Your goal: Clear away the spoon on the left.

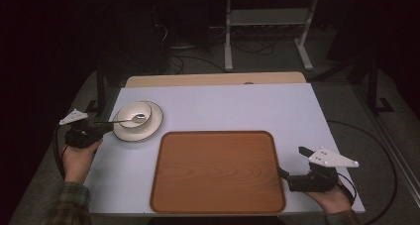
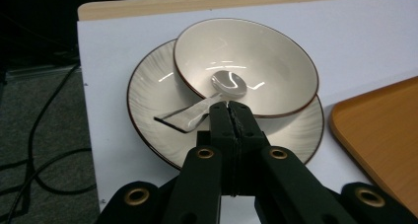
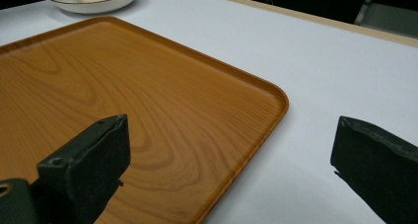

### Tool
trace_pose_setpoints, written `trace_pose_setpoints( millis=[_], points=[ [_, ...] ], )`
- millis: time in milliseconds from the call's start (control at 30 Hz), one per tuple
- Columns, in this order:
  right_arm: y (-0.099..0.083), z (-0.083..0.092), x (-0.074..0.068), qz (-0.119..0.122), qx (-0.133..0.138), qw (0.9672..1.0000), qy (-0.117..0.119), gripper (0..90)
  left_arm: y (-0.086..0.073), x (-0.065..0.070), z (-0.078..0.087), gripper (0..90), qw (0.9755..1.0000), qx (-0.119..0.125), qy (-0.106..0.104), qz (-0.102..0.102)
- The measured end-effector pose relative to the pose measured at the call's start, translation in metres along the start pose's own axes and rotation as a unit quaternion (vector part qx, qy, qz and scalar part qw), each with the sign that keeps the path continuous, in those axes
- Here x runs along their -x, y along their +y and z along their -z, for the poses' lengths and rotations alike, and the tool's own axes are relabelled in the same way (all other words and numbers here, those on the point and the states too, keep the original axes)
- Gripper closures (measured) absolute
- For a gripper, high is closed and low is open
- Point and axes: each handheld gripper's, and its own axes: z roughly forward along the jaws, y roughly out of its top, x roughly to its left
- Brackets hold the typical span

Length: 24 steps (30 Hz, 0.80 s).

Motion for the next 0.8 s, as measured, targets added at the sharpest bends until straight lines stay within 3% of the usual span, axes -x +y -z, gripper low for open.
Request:
trace_pose_setpoints(
  millis=[400,800],
  points=[
    [0.0,0.0,0.001,-0.002,0.001,1.0,-0.001,1.2,0.005,-0.011,-0.007,89.4,0.9998,-0.005,0.02,0.007],
    [-0.001,0.0,0.002,-0.002,-0.003,1.0,-0.003,1.2,0.01,-0.017,-0.014,89.3,0.9996,0.0,0.023,0.018]
  ],
)
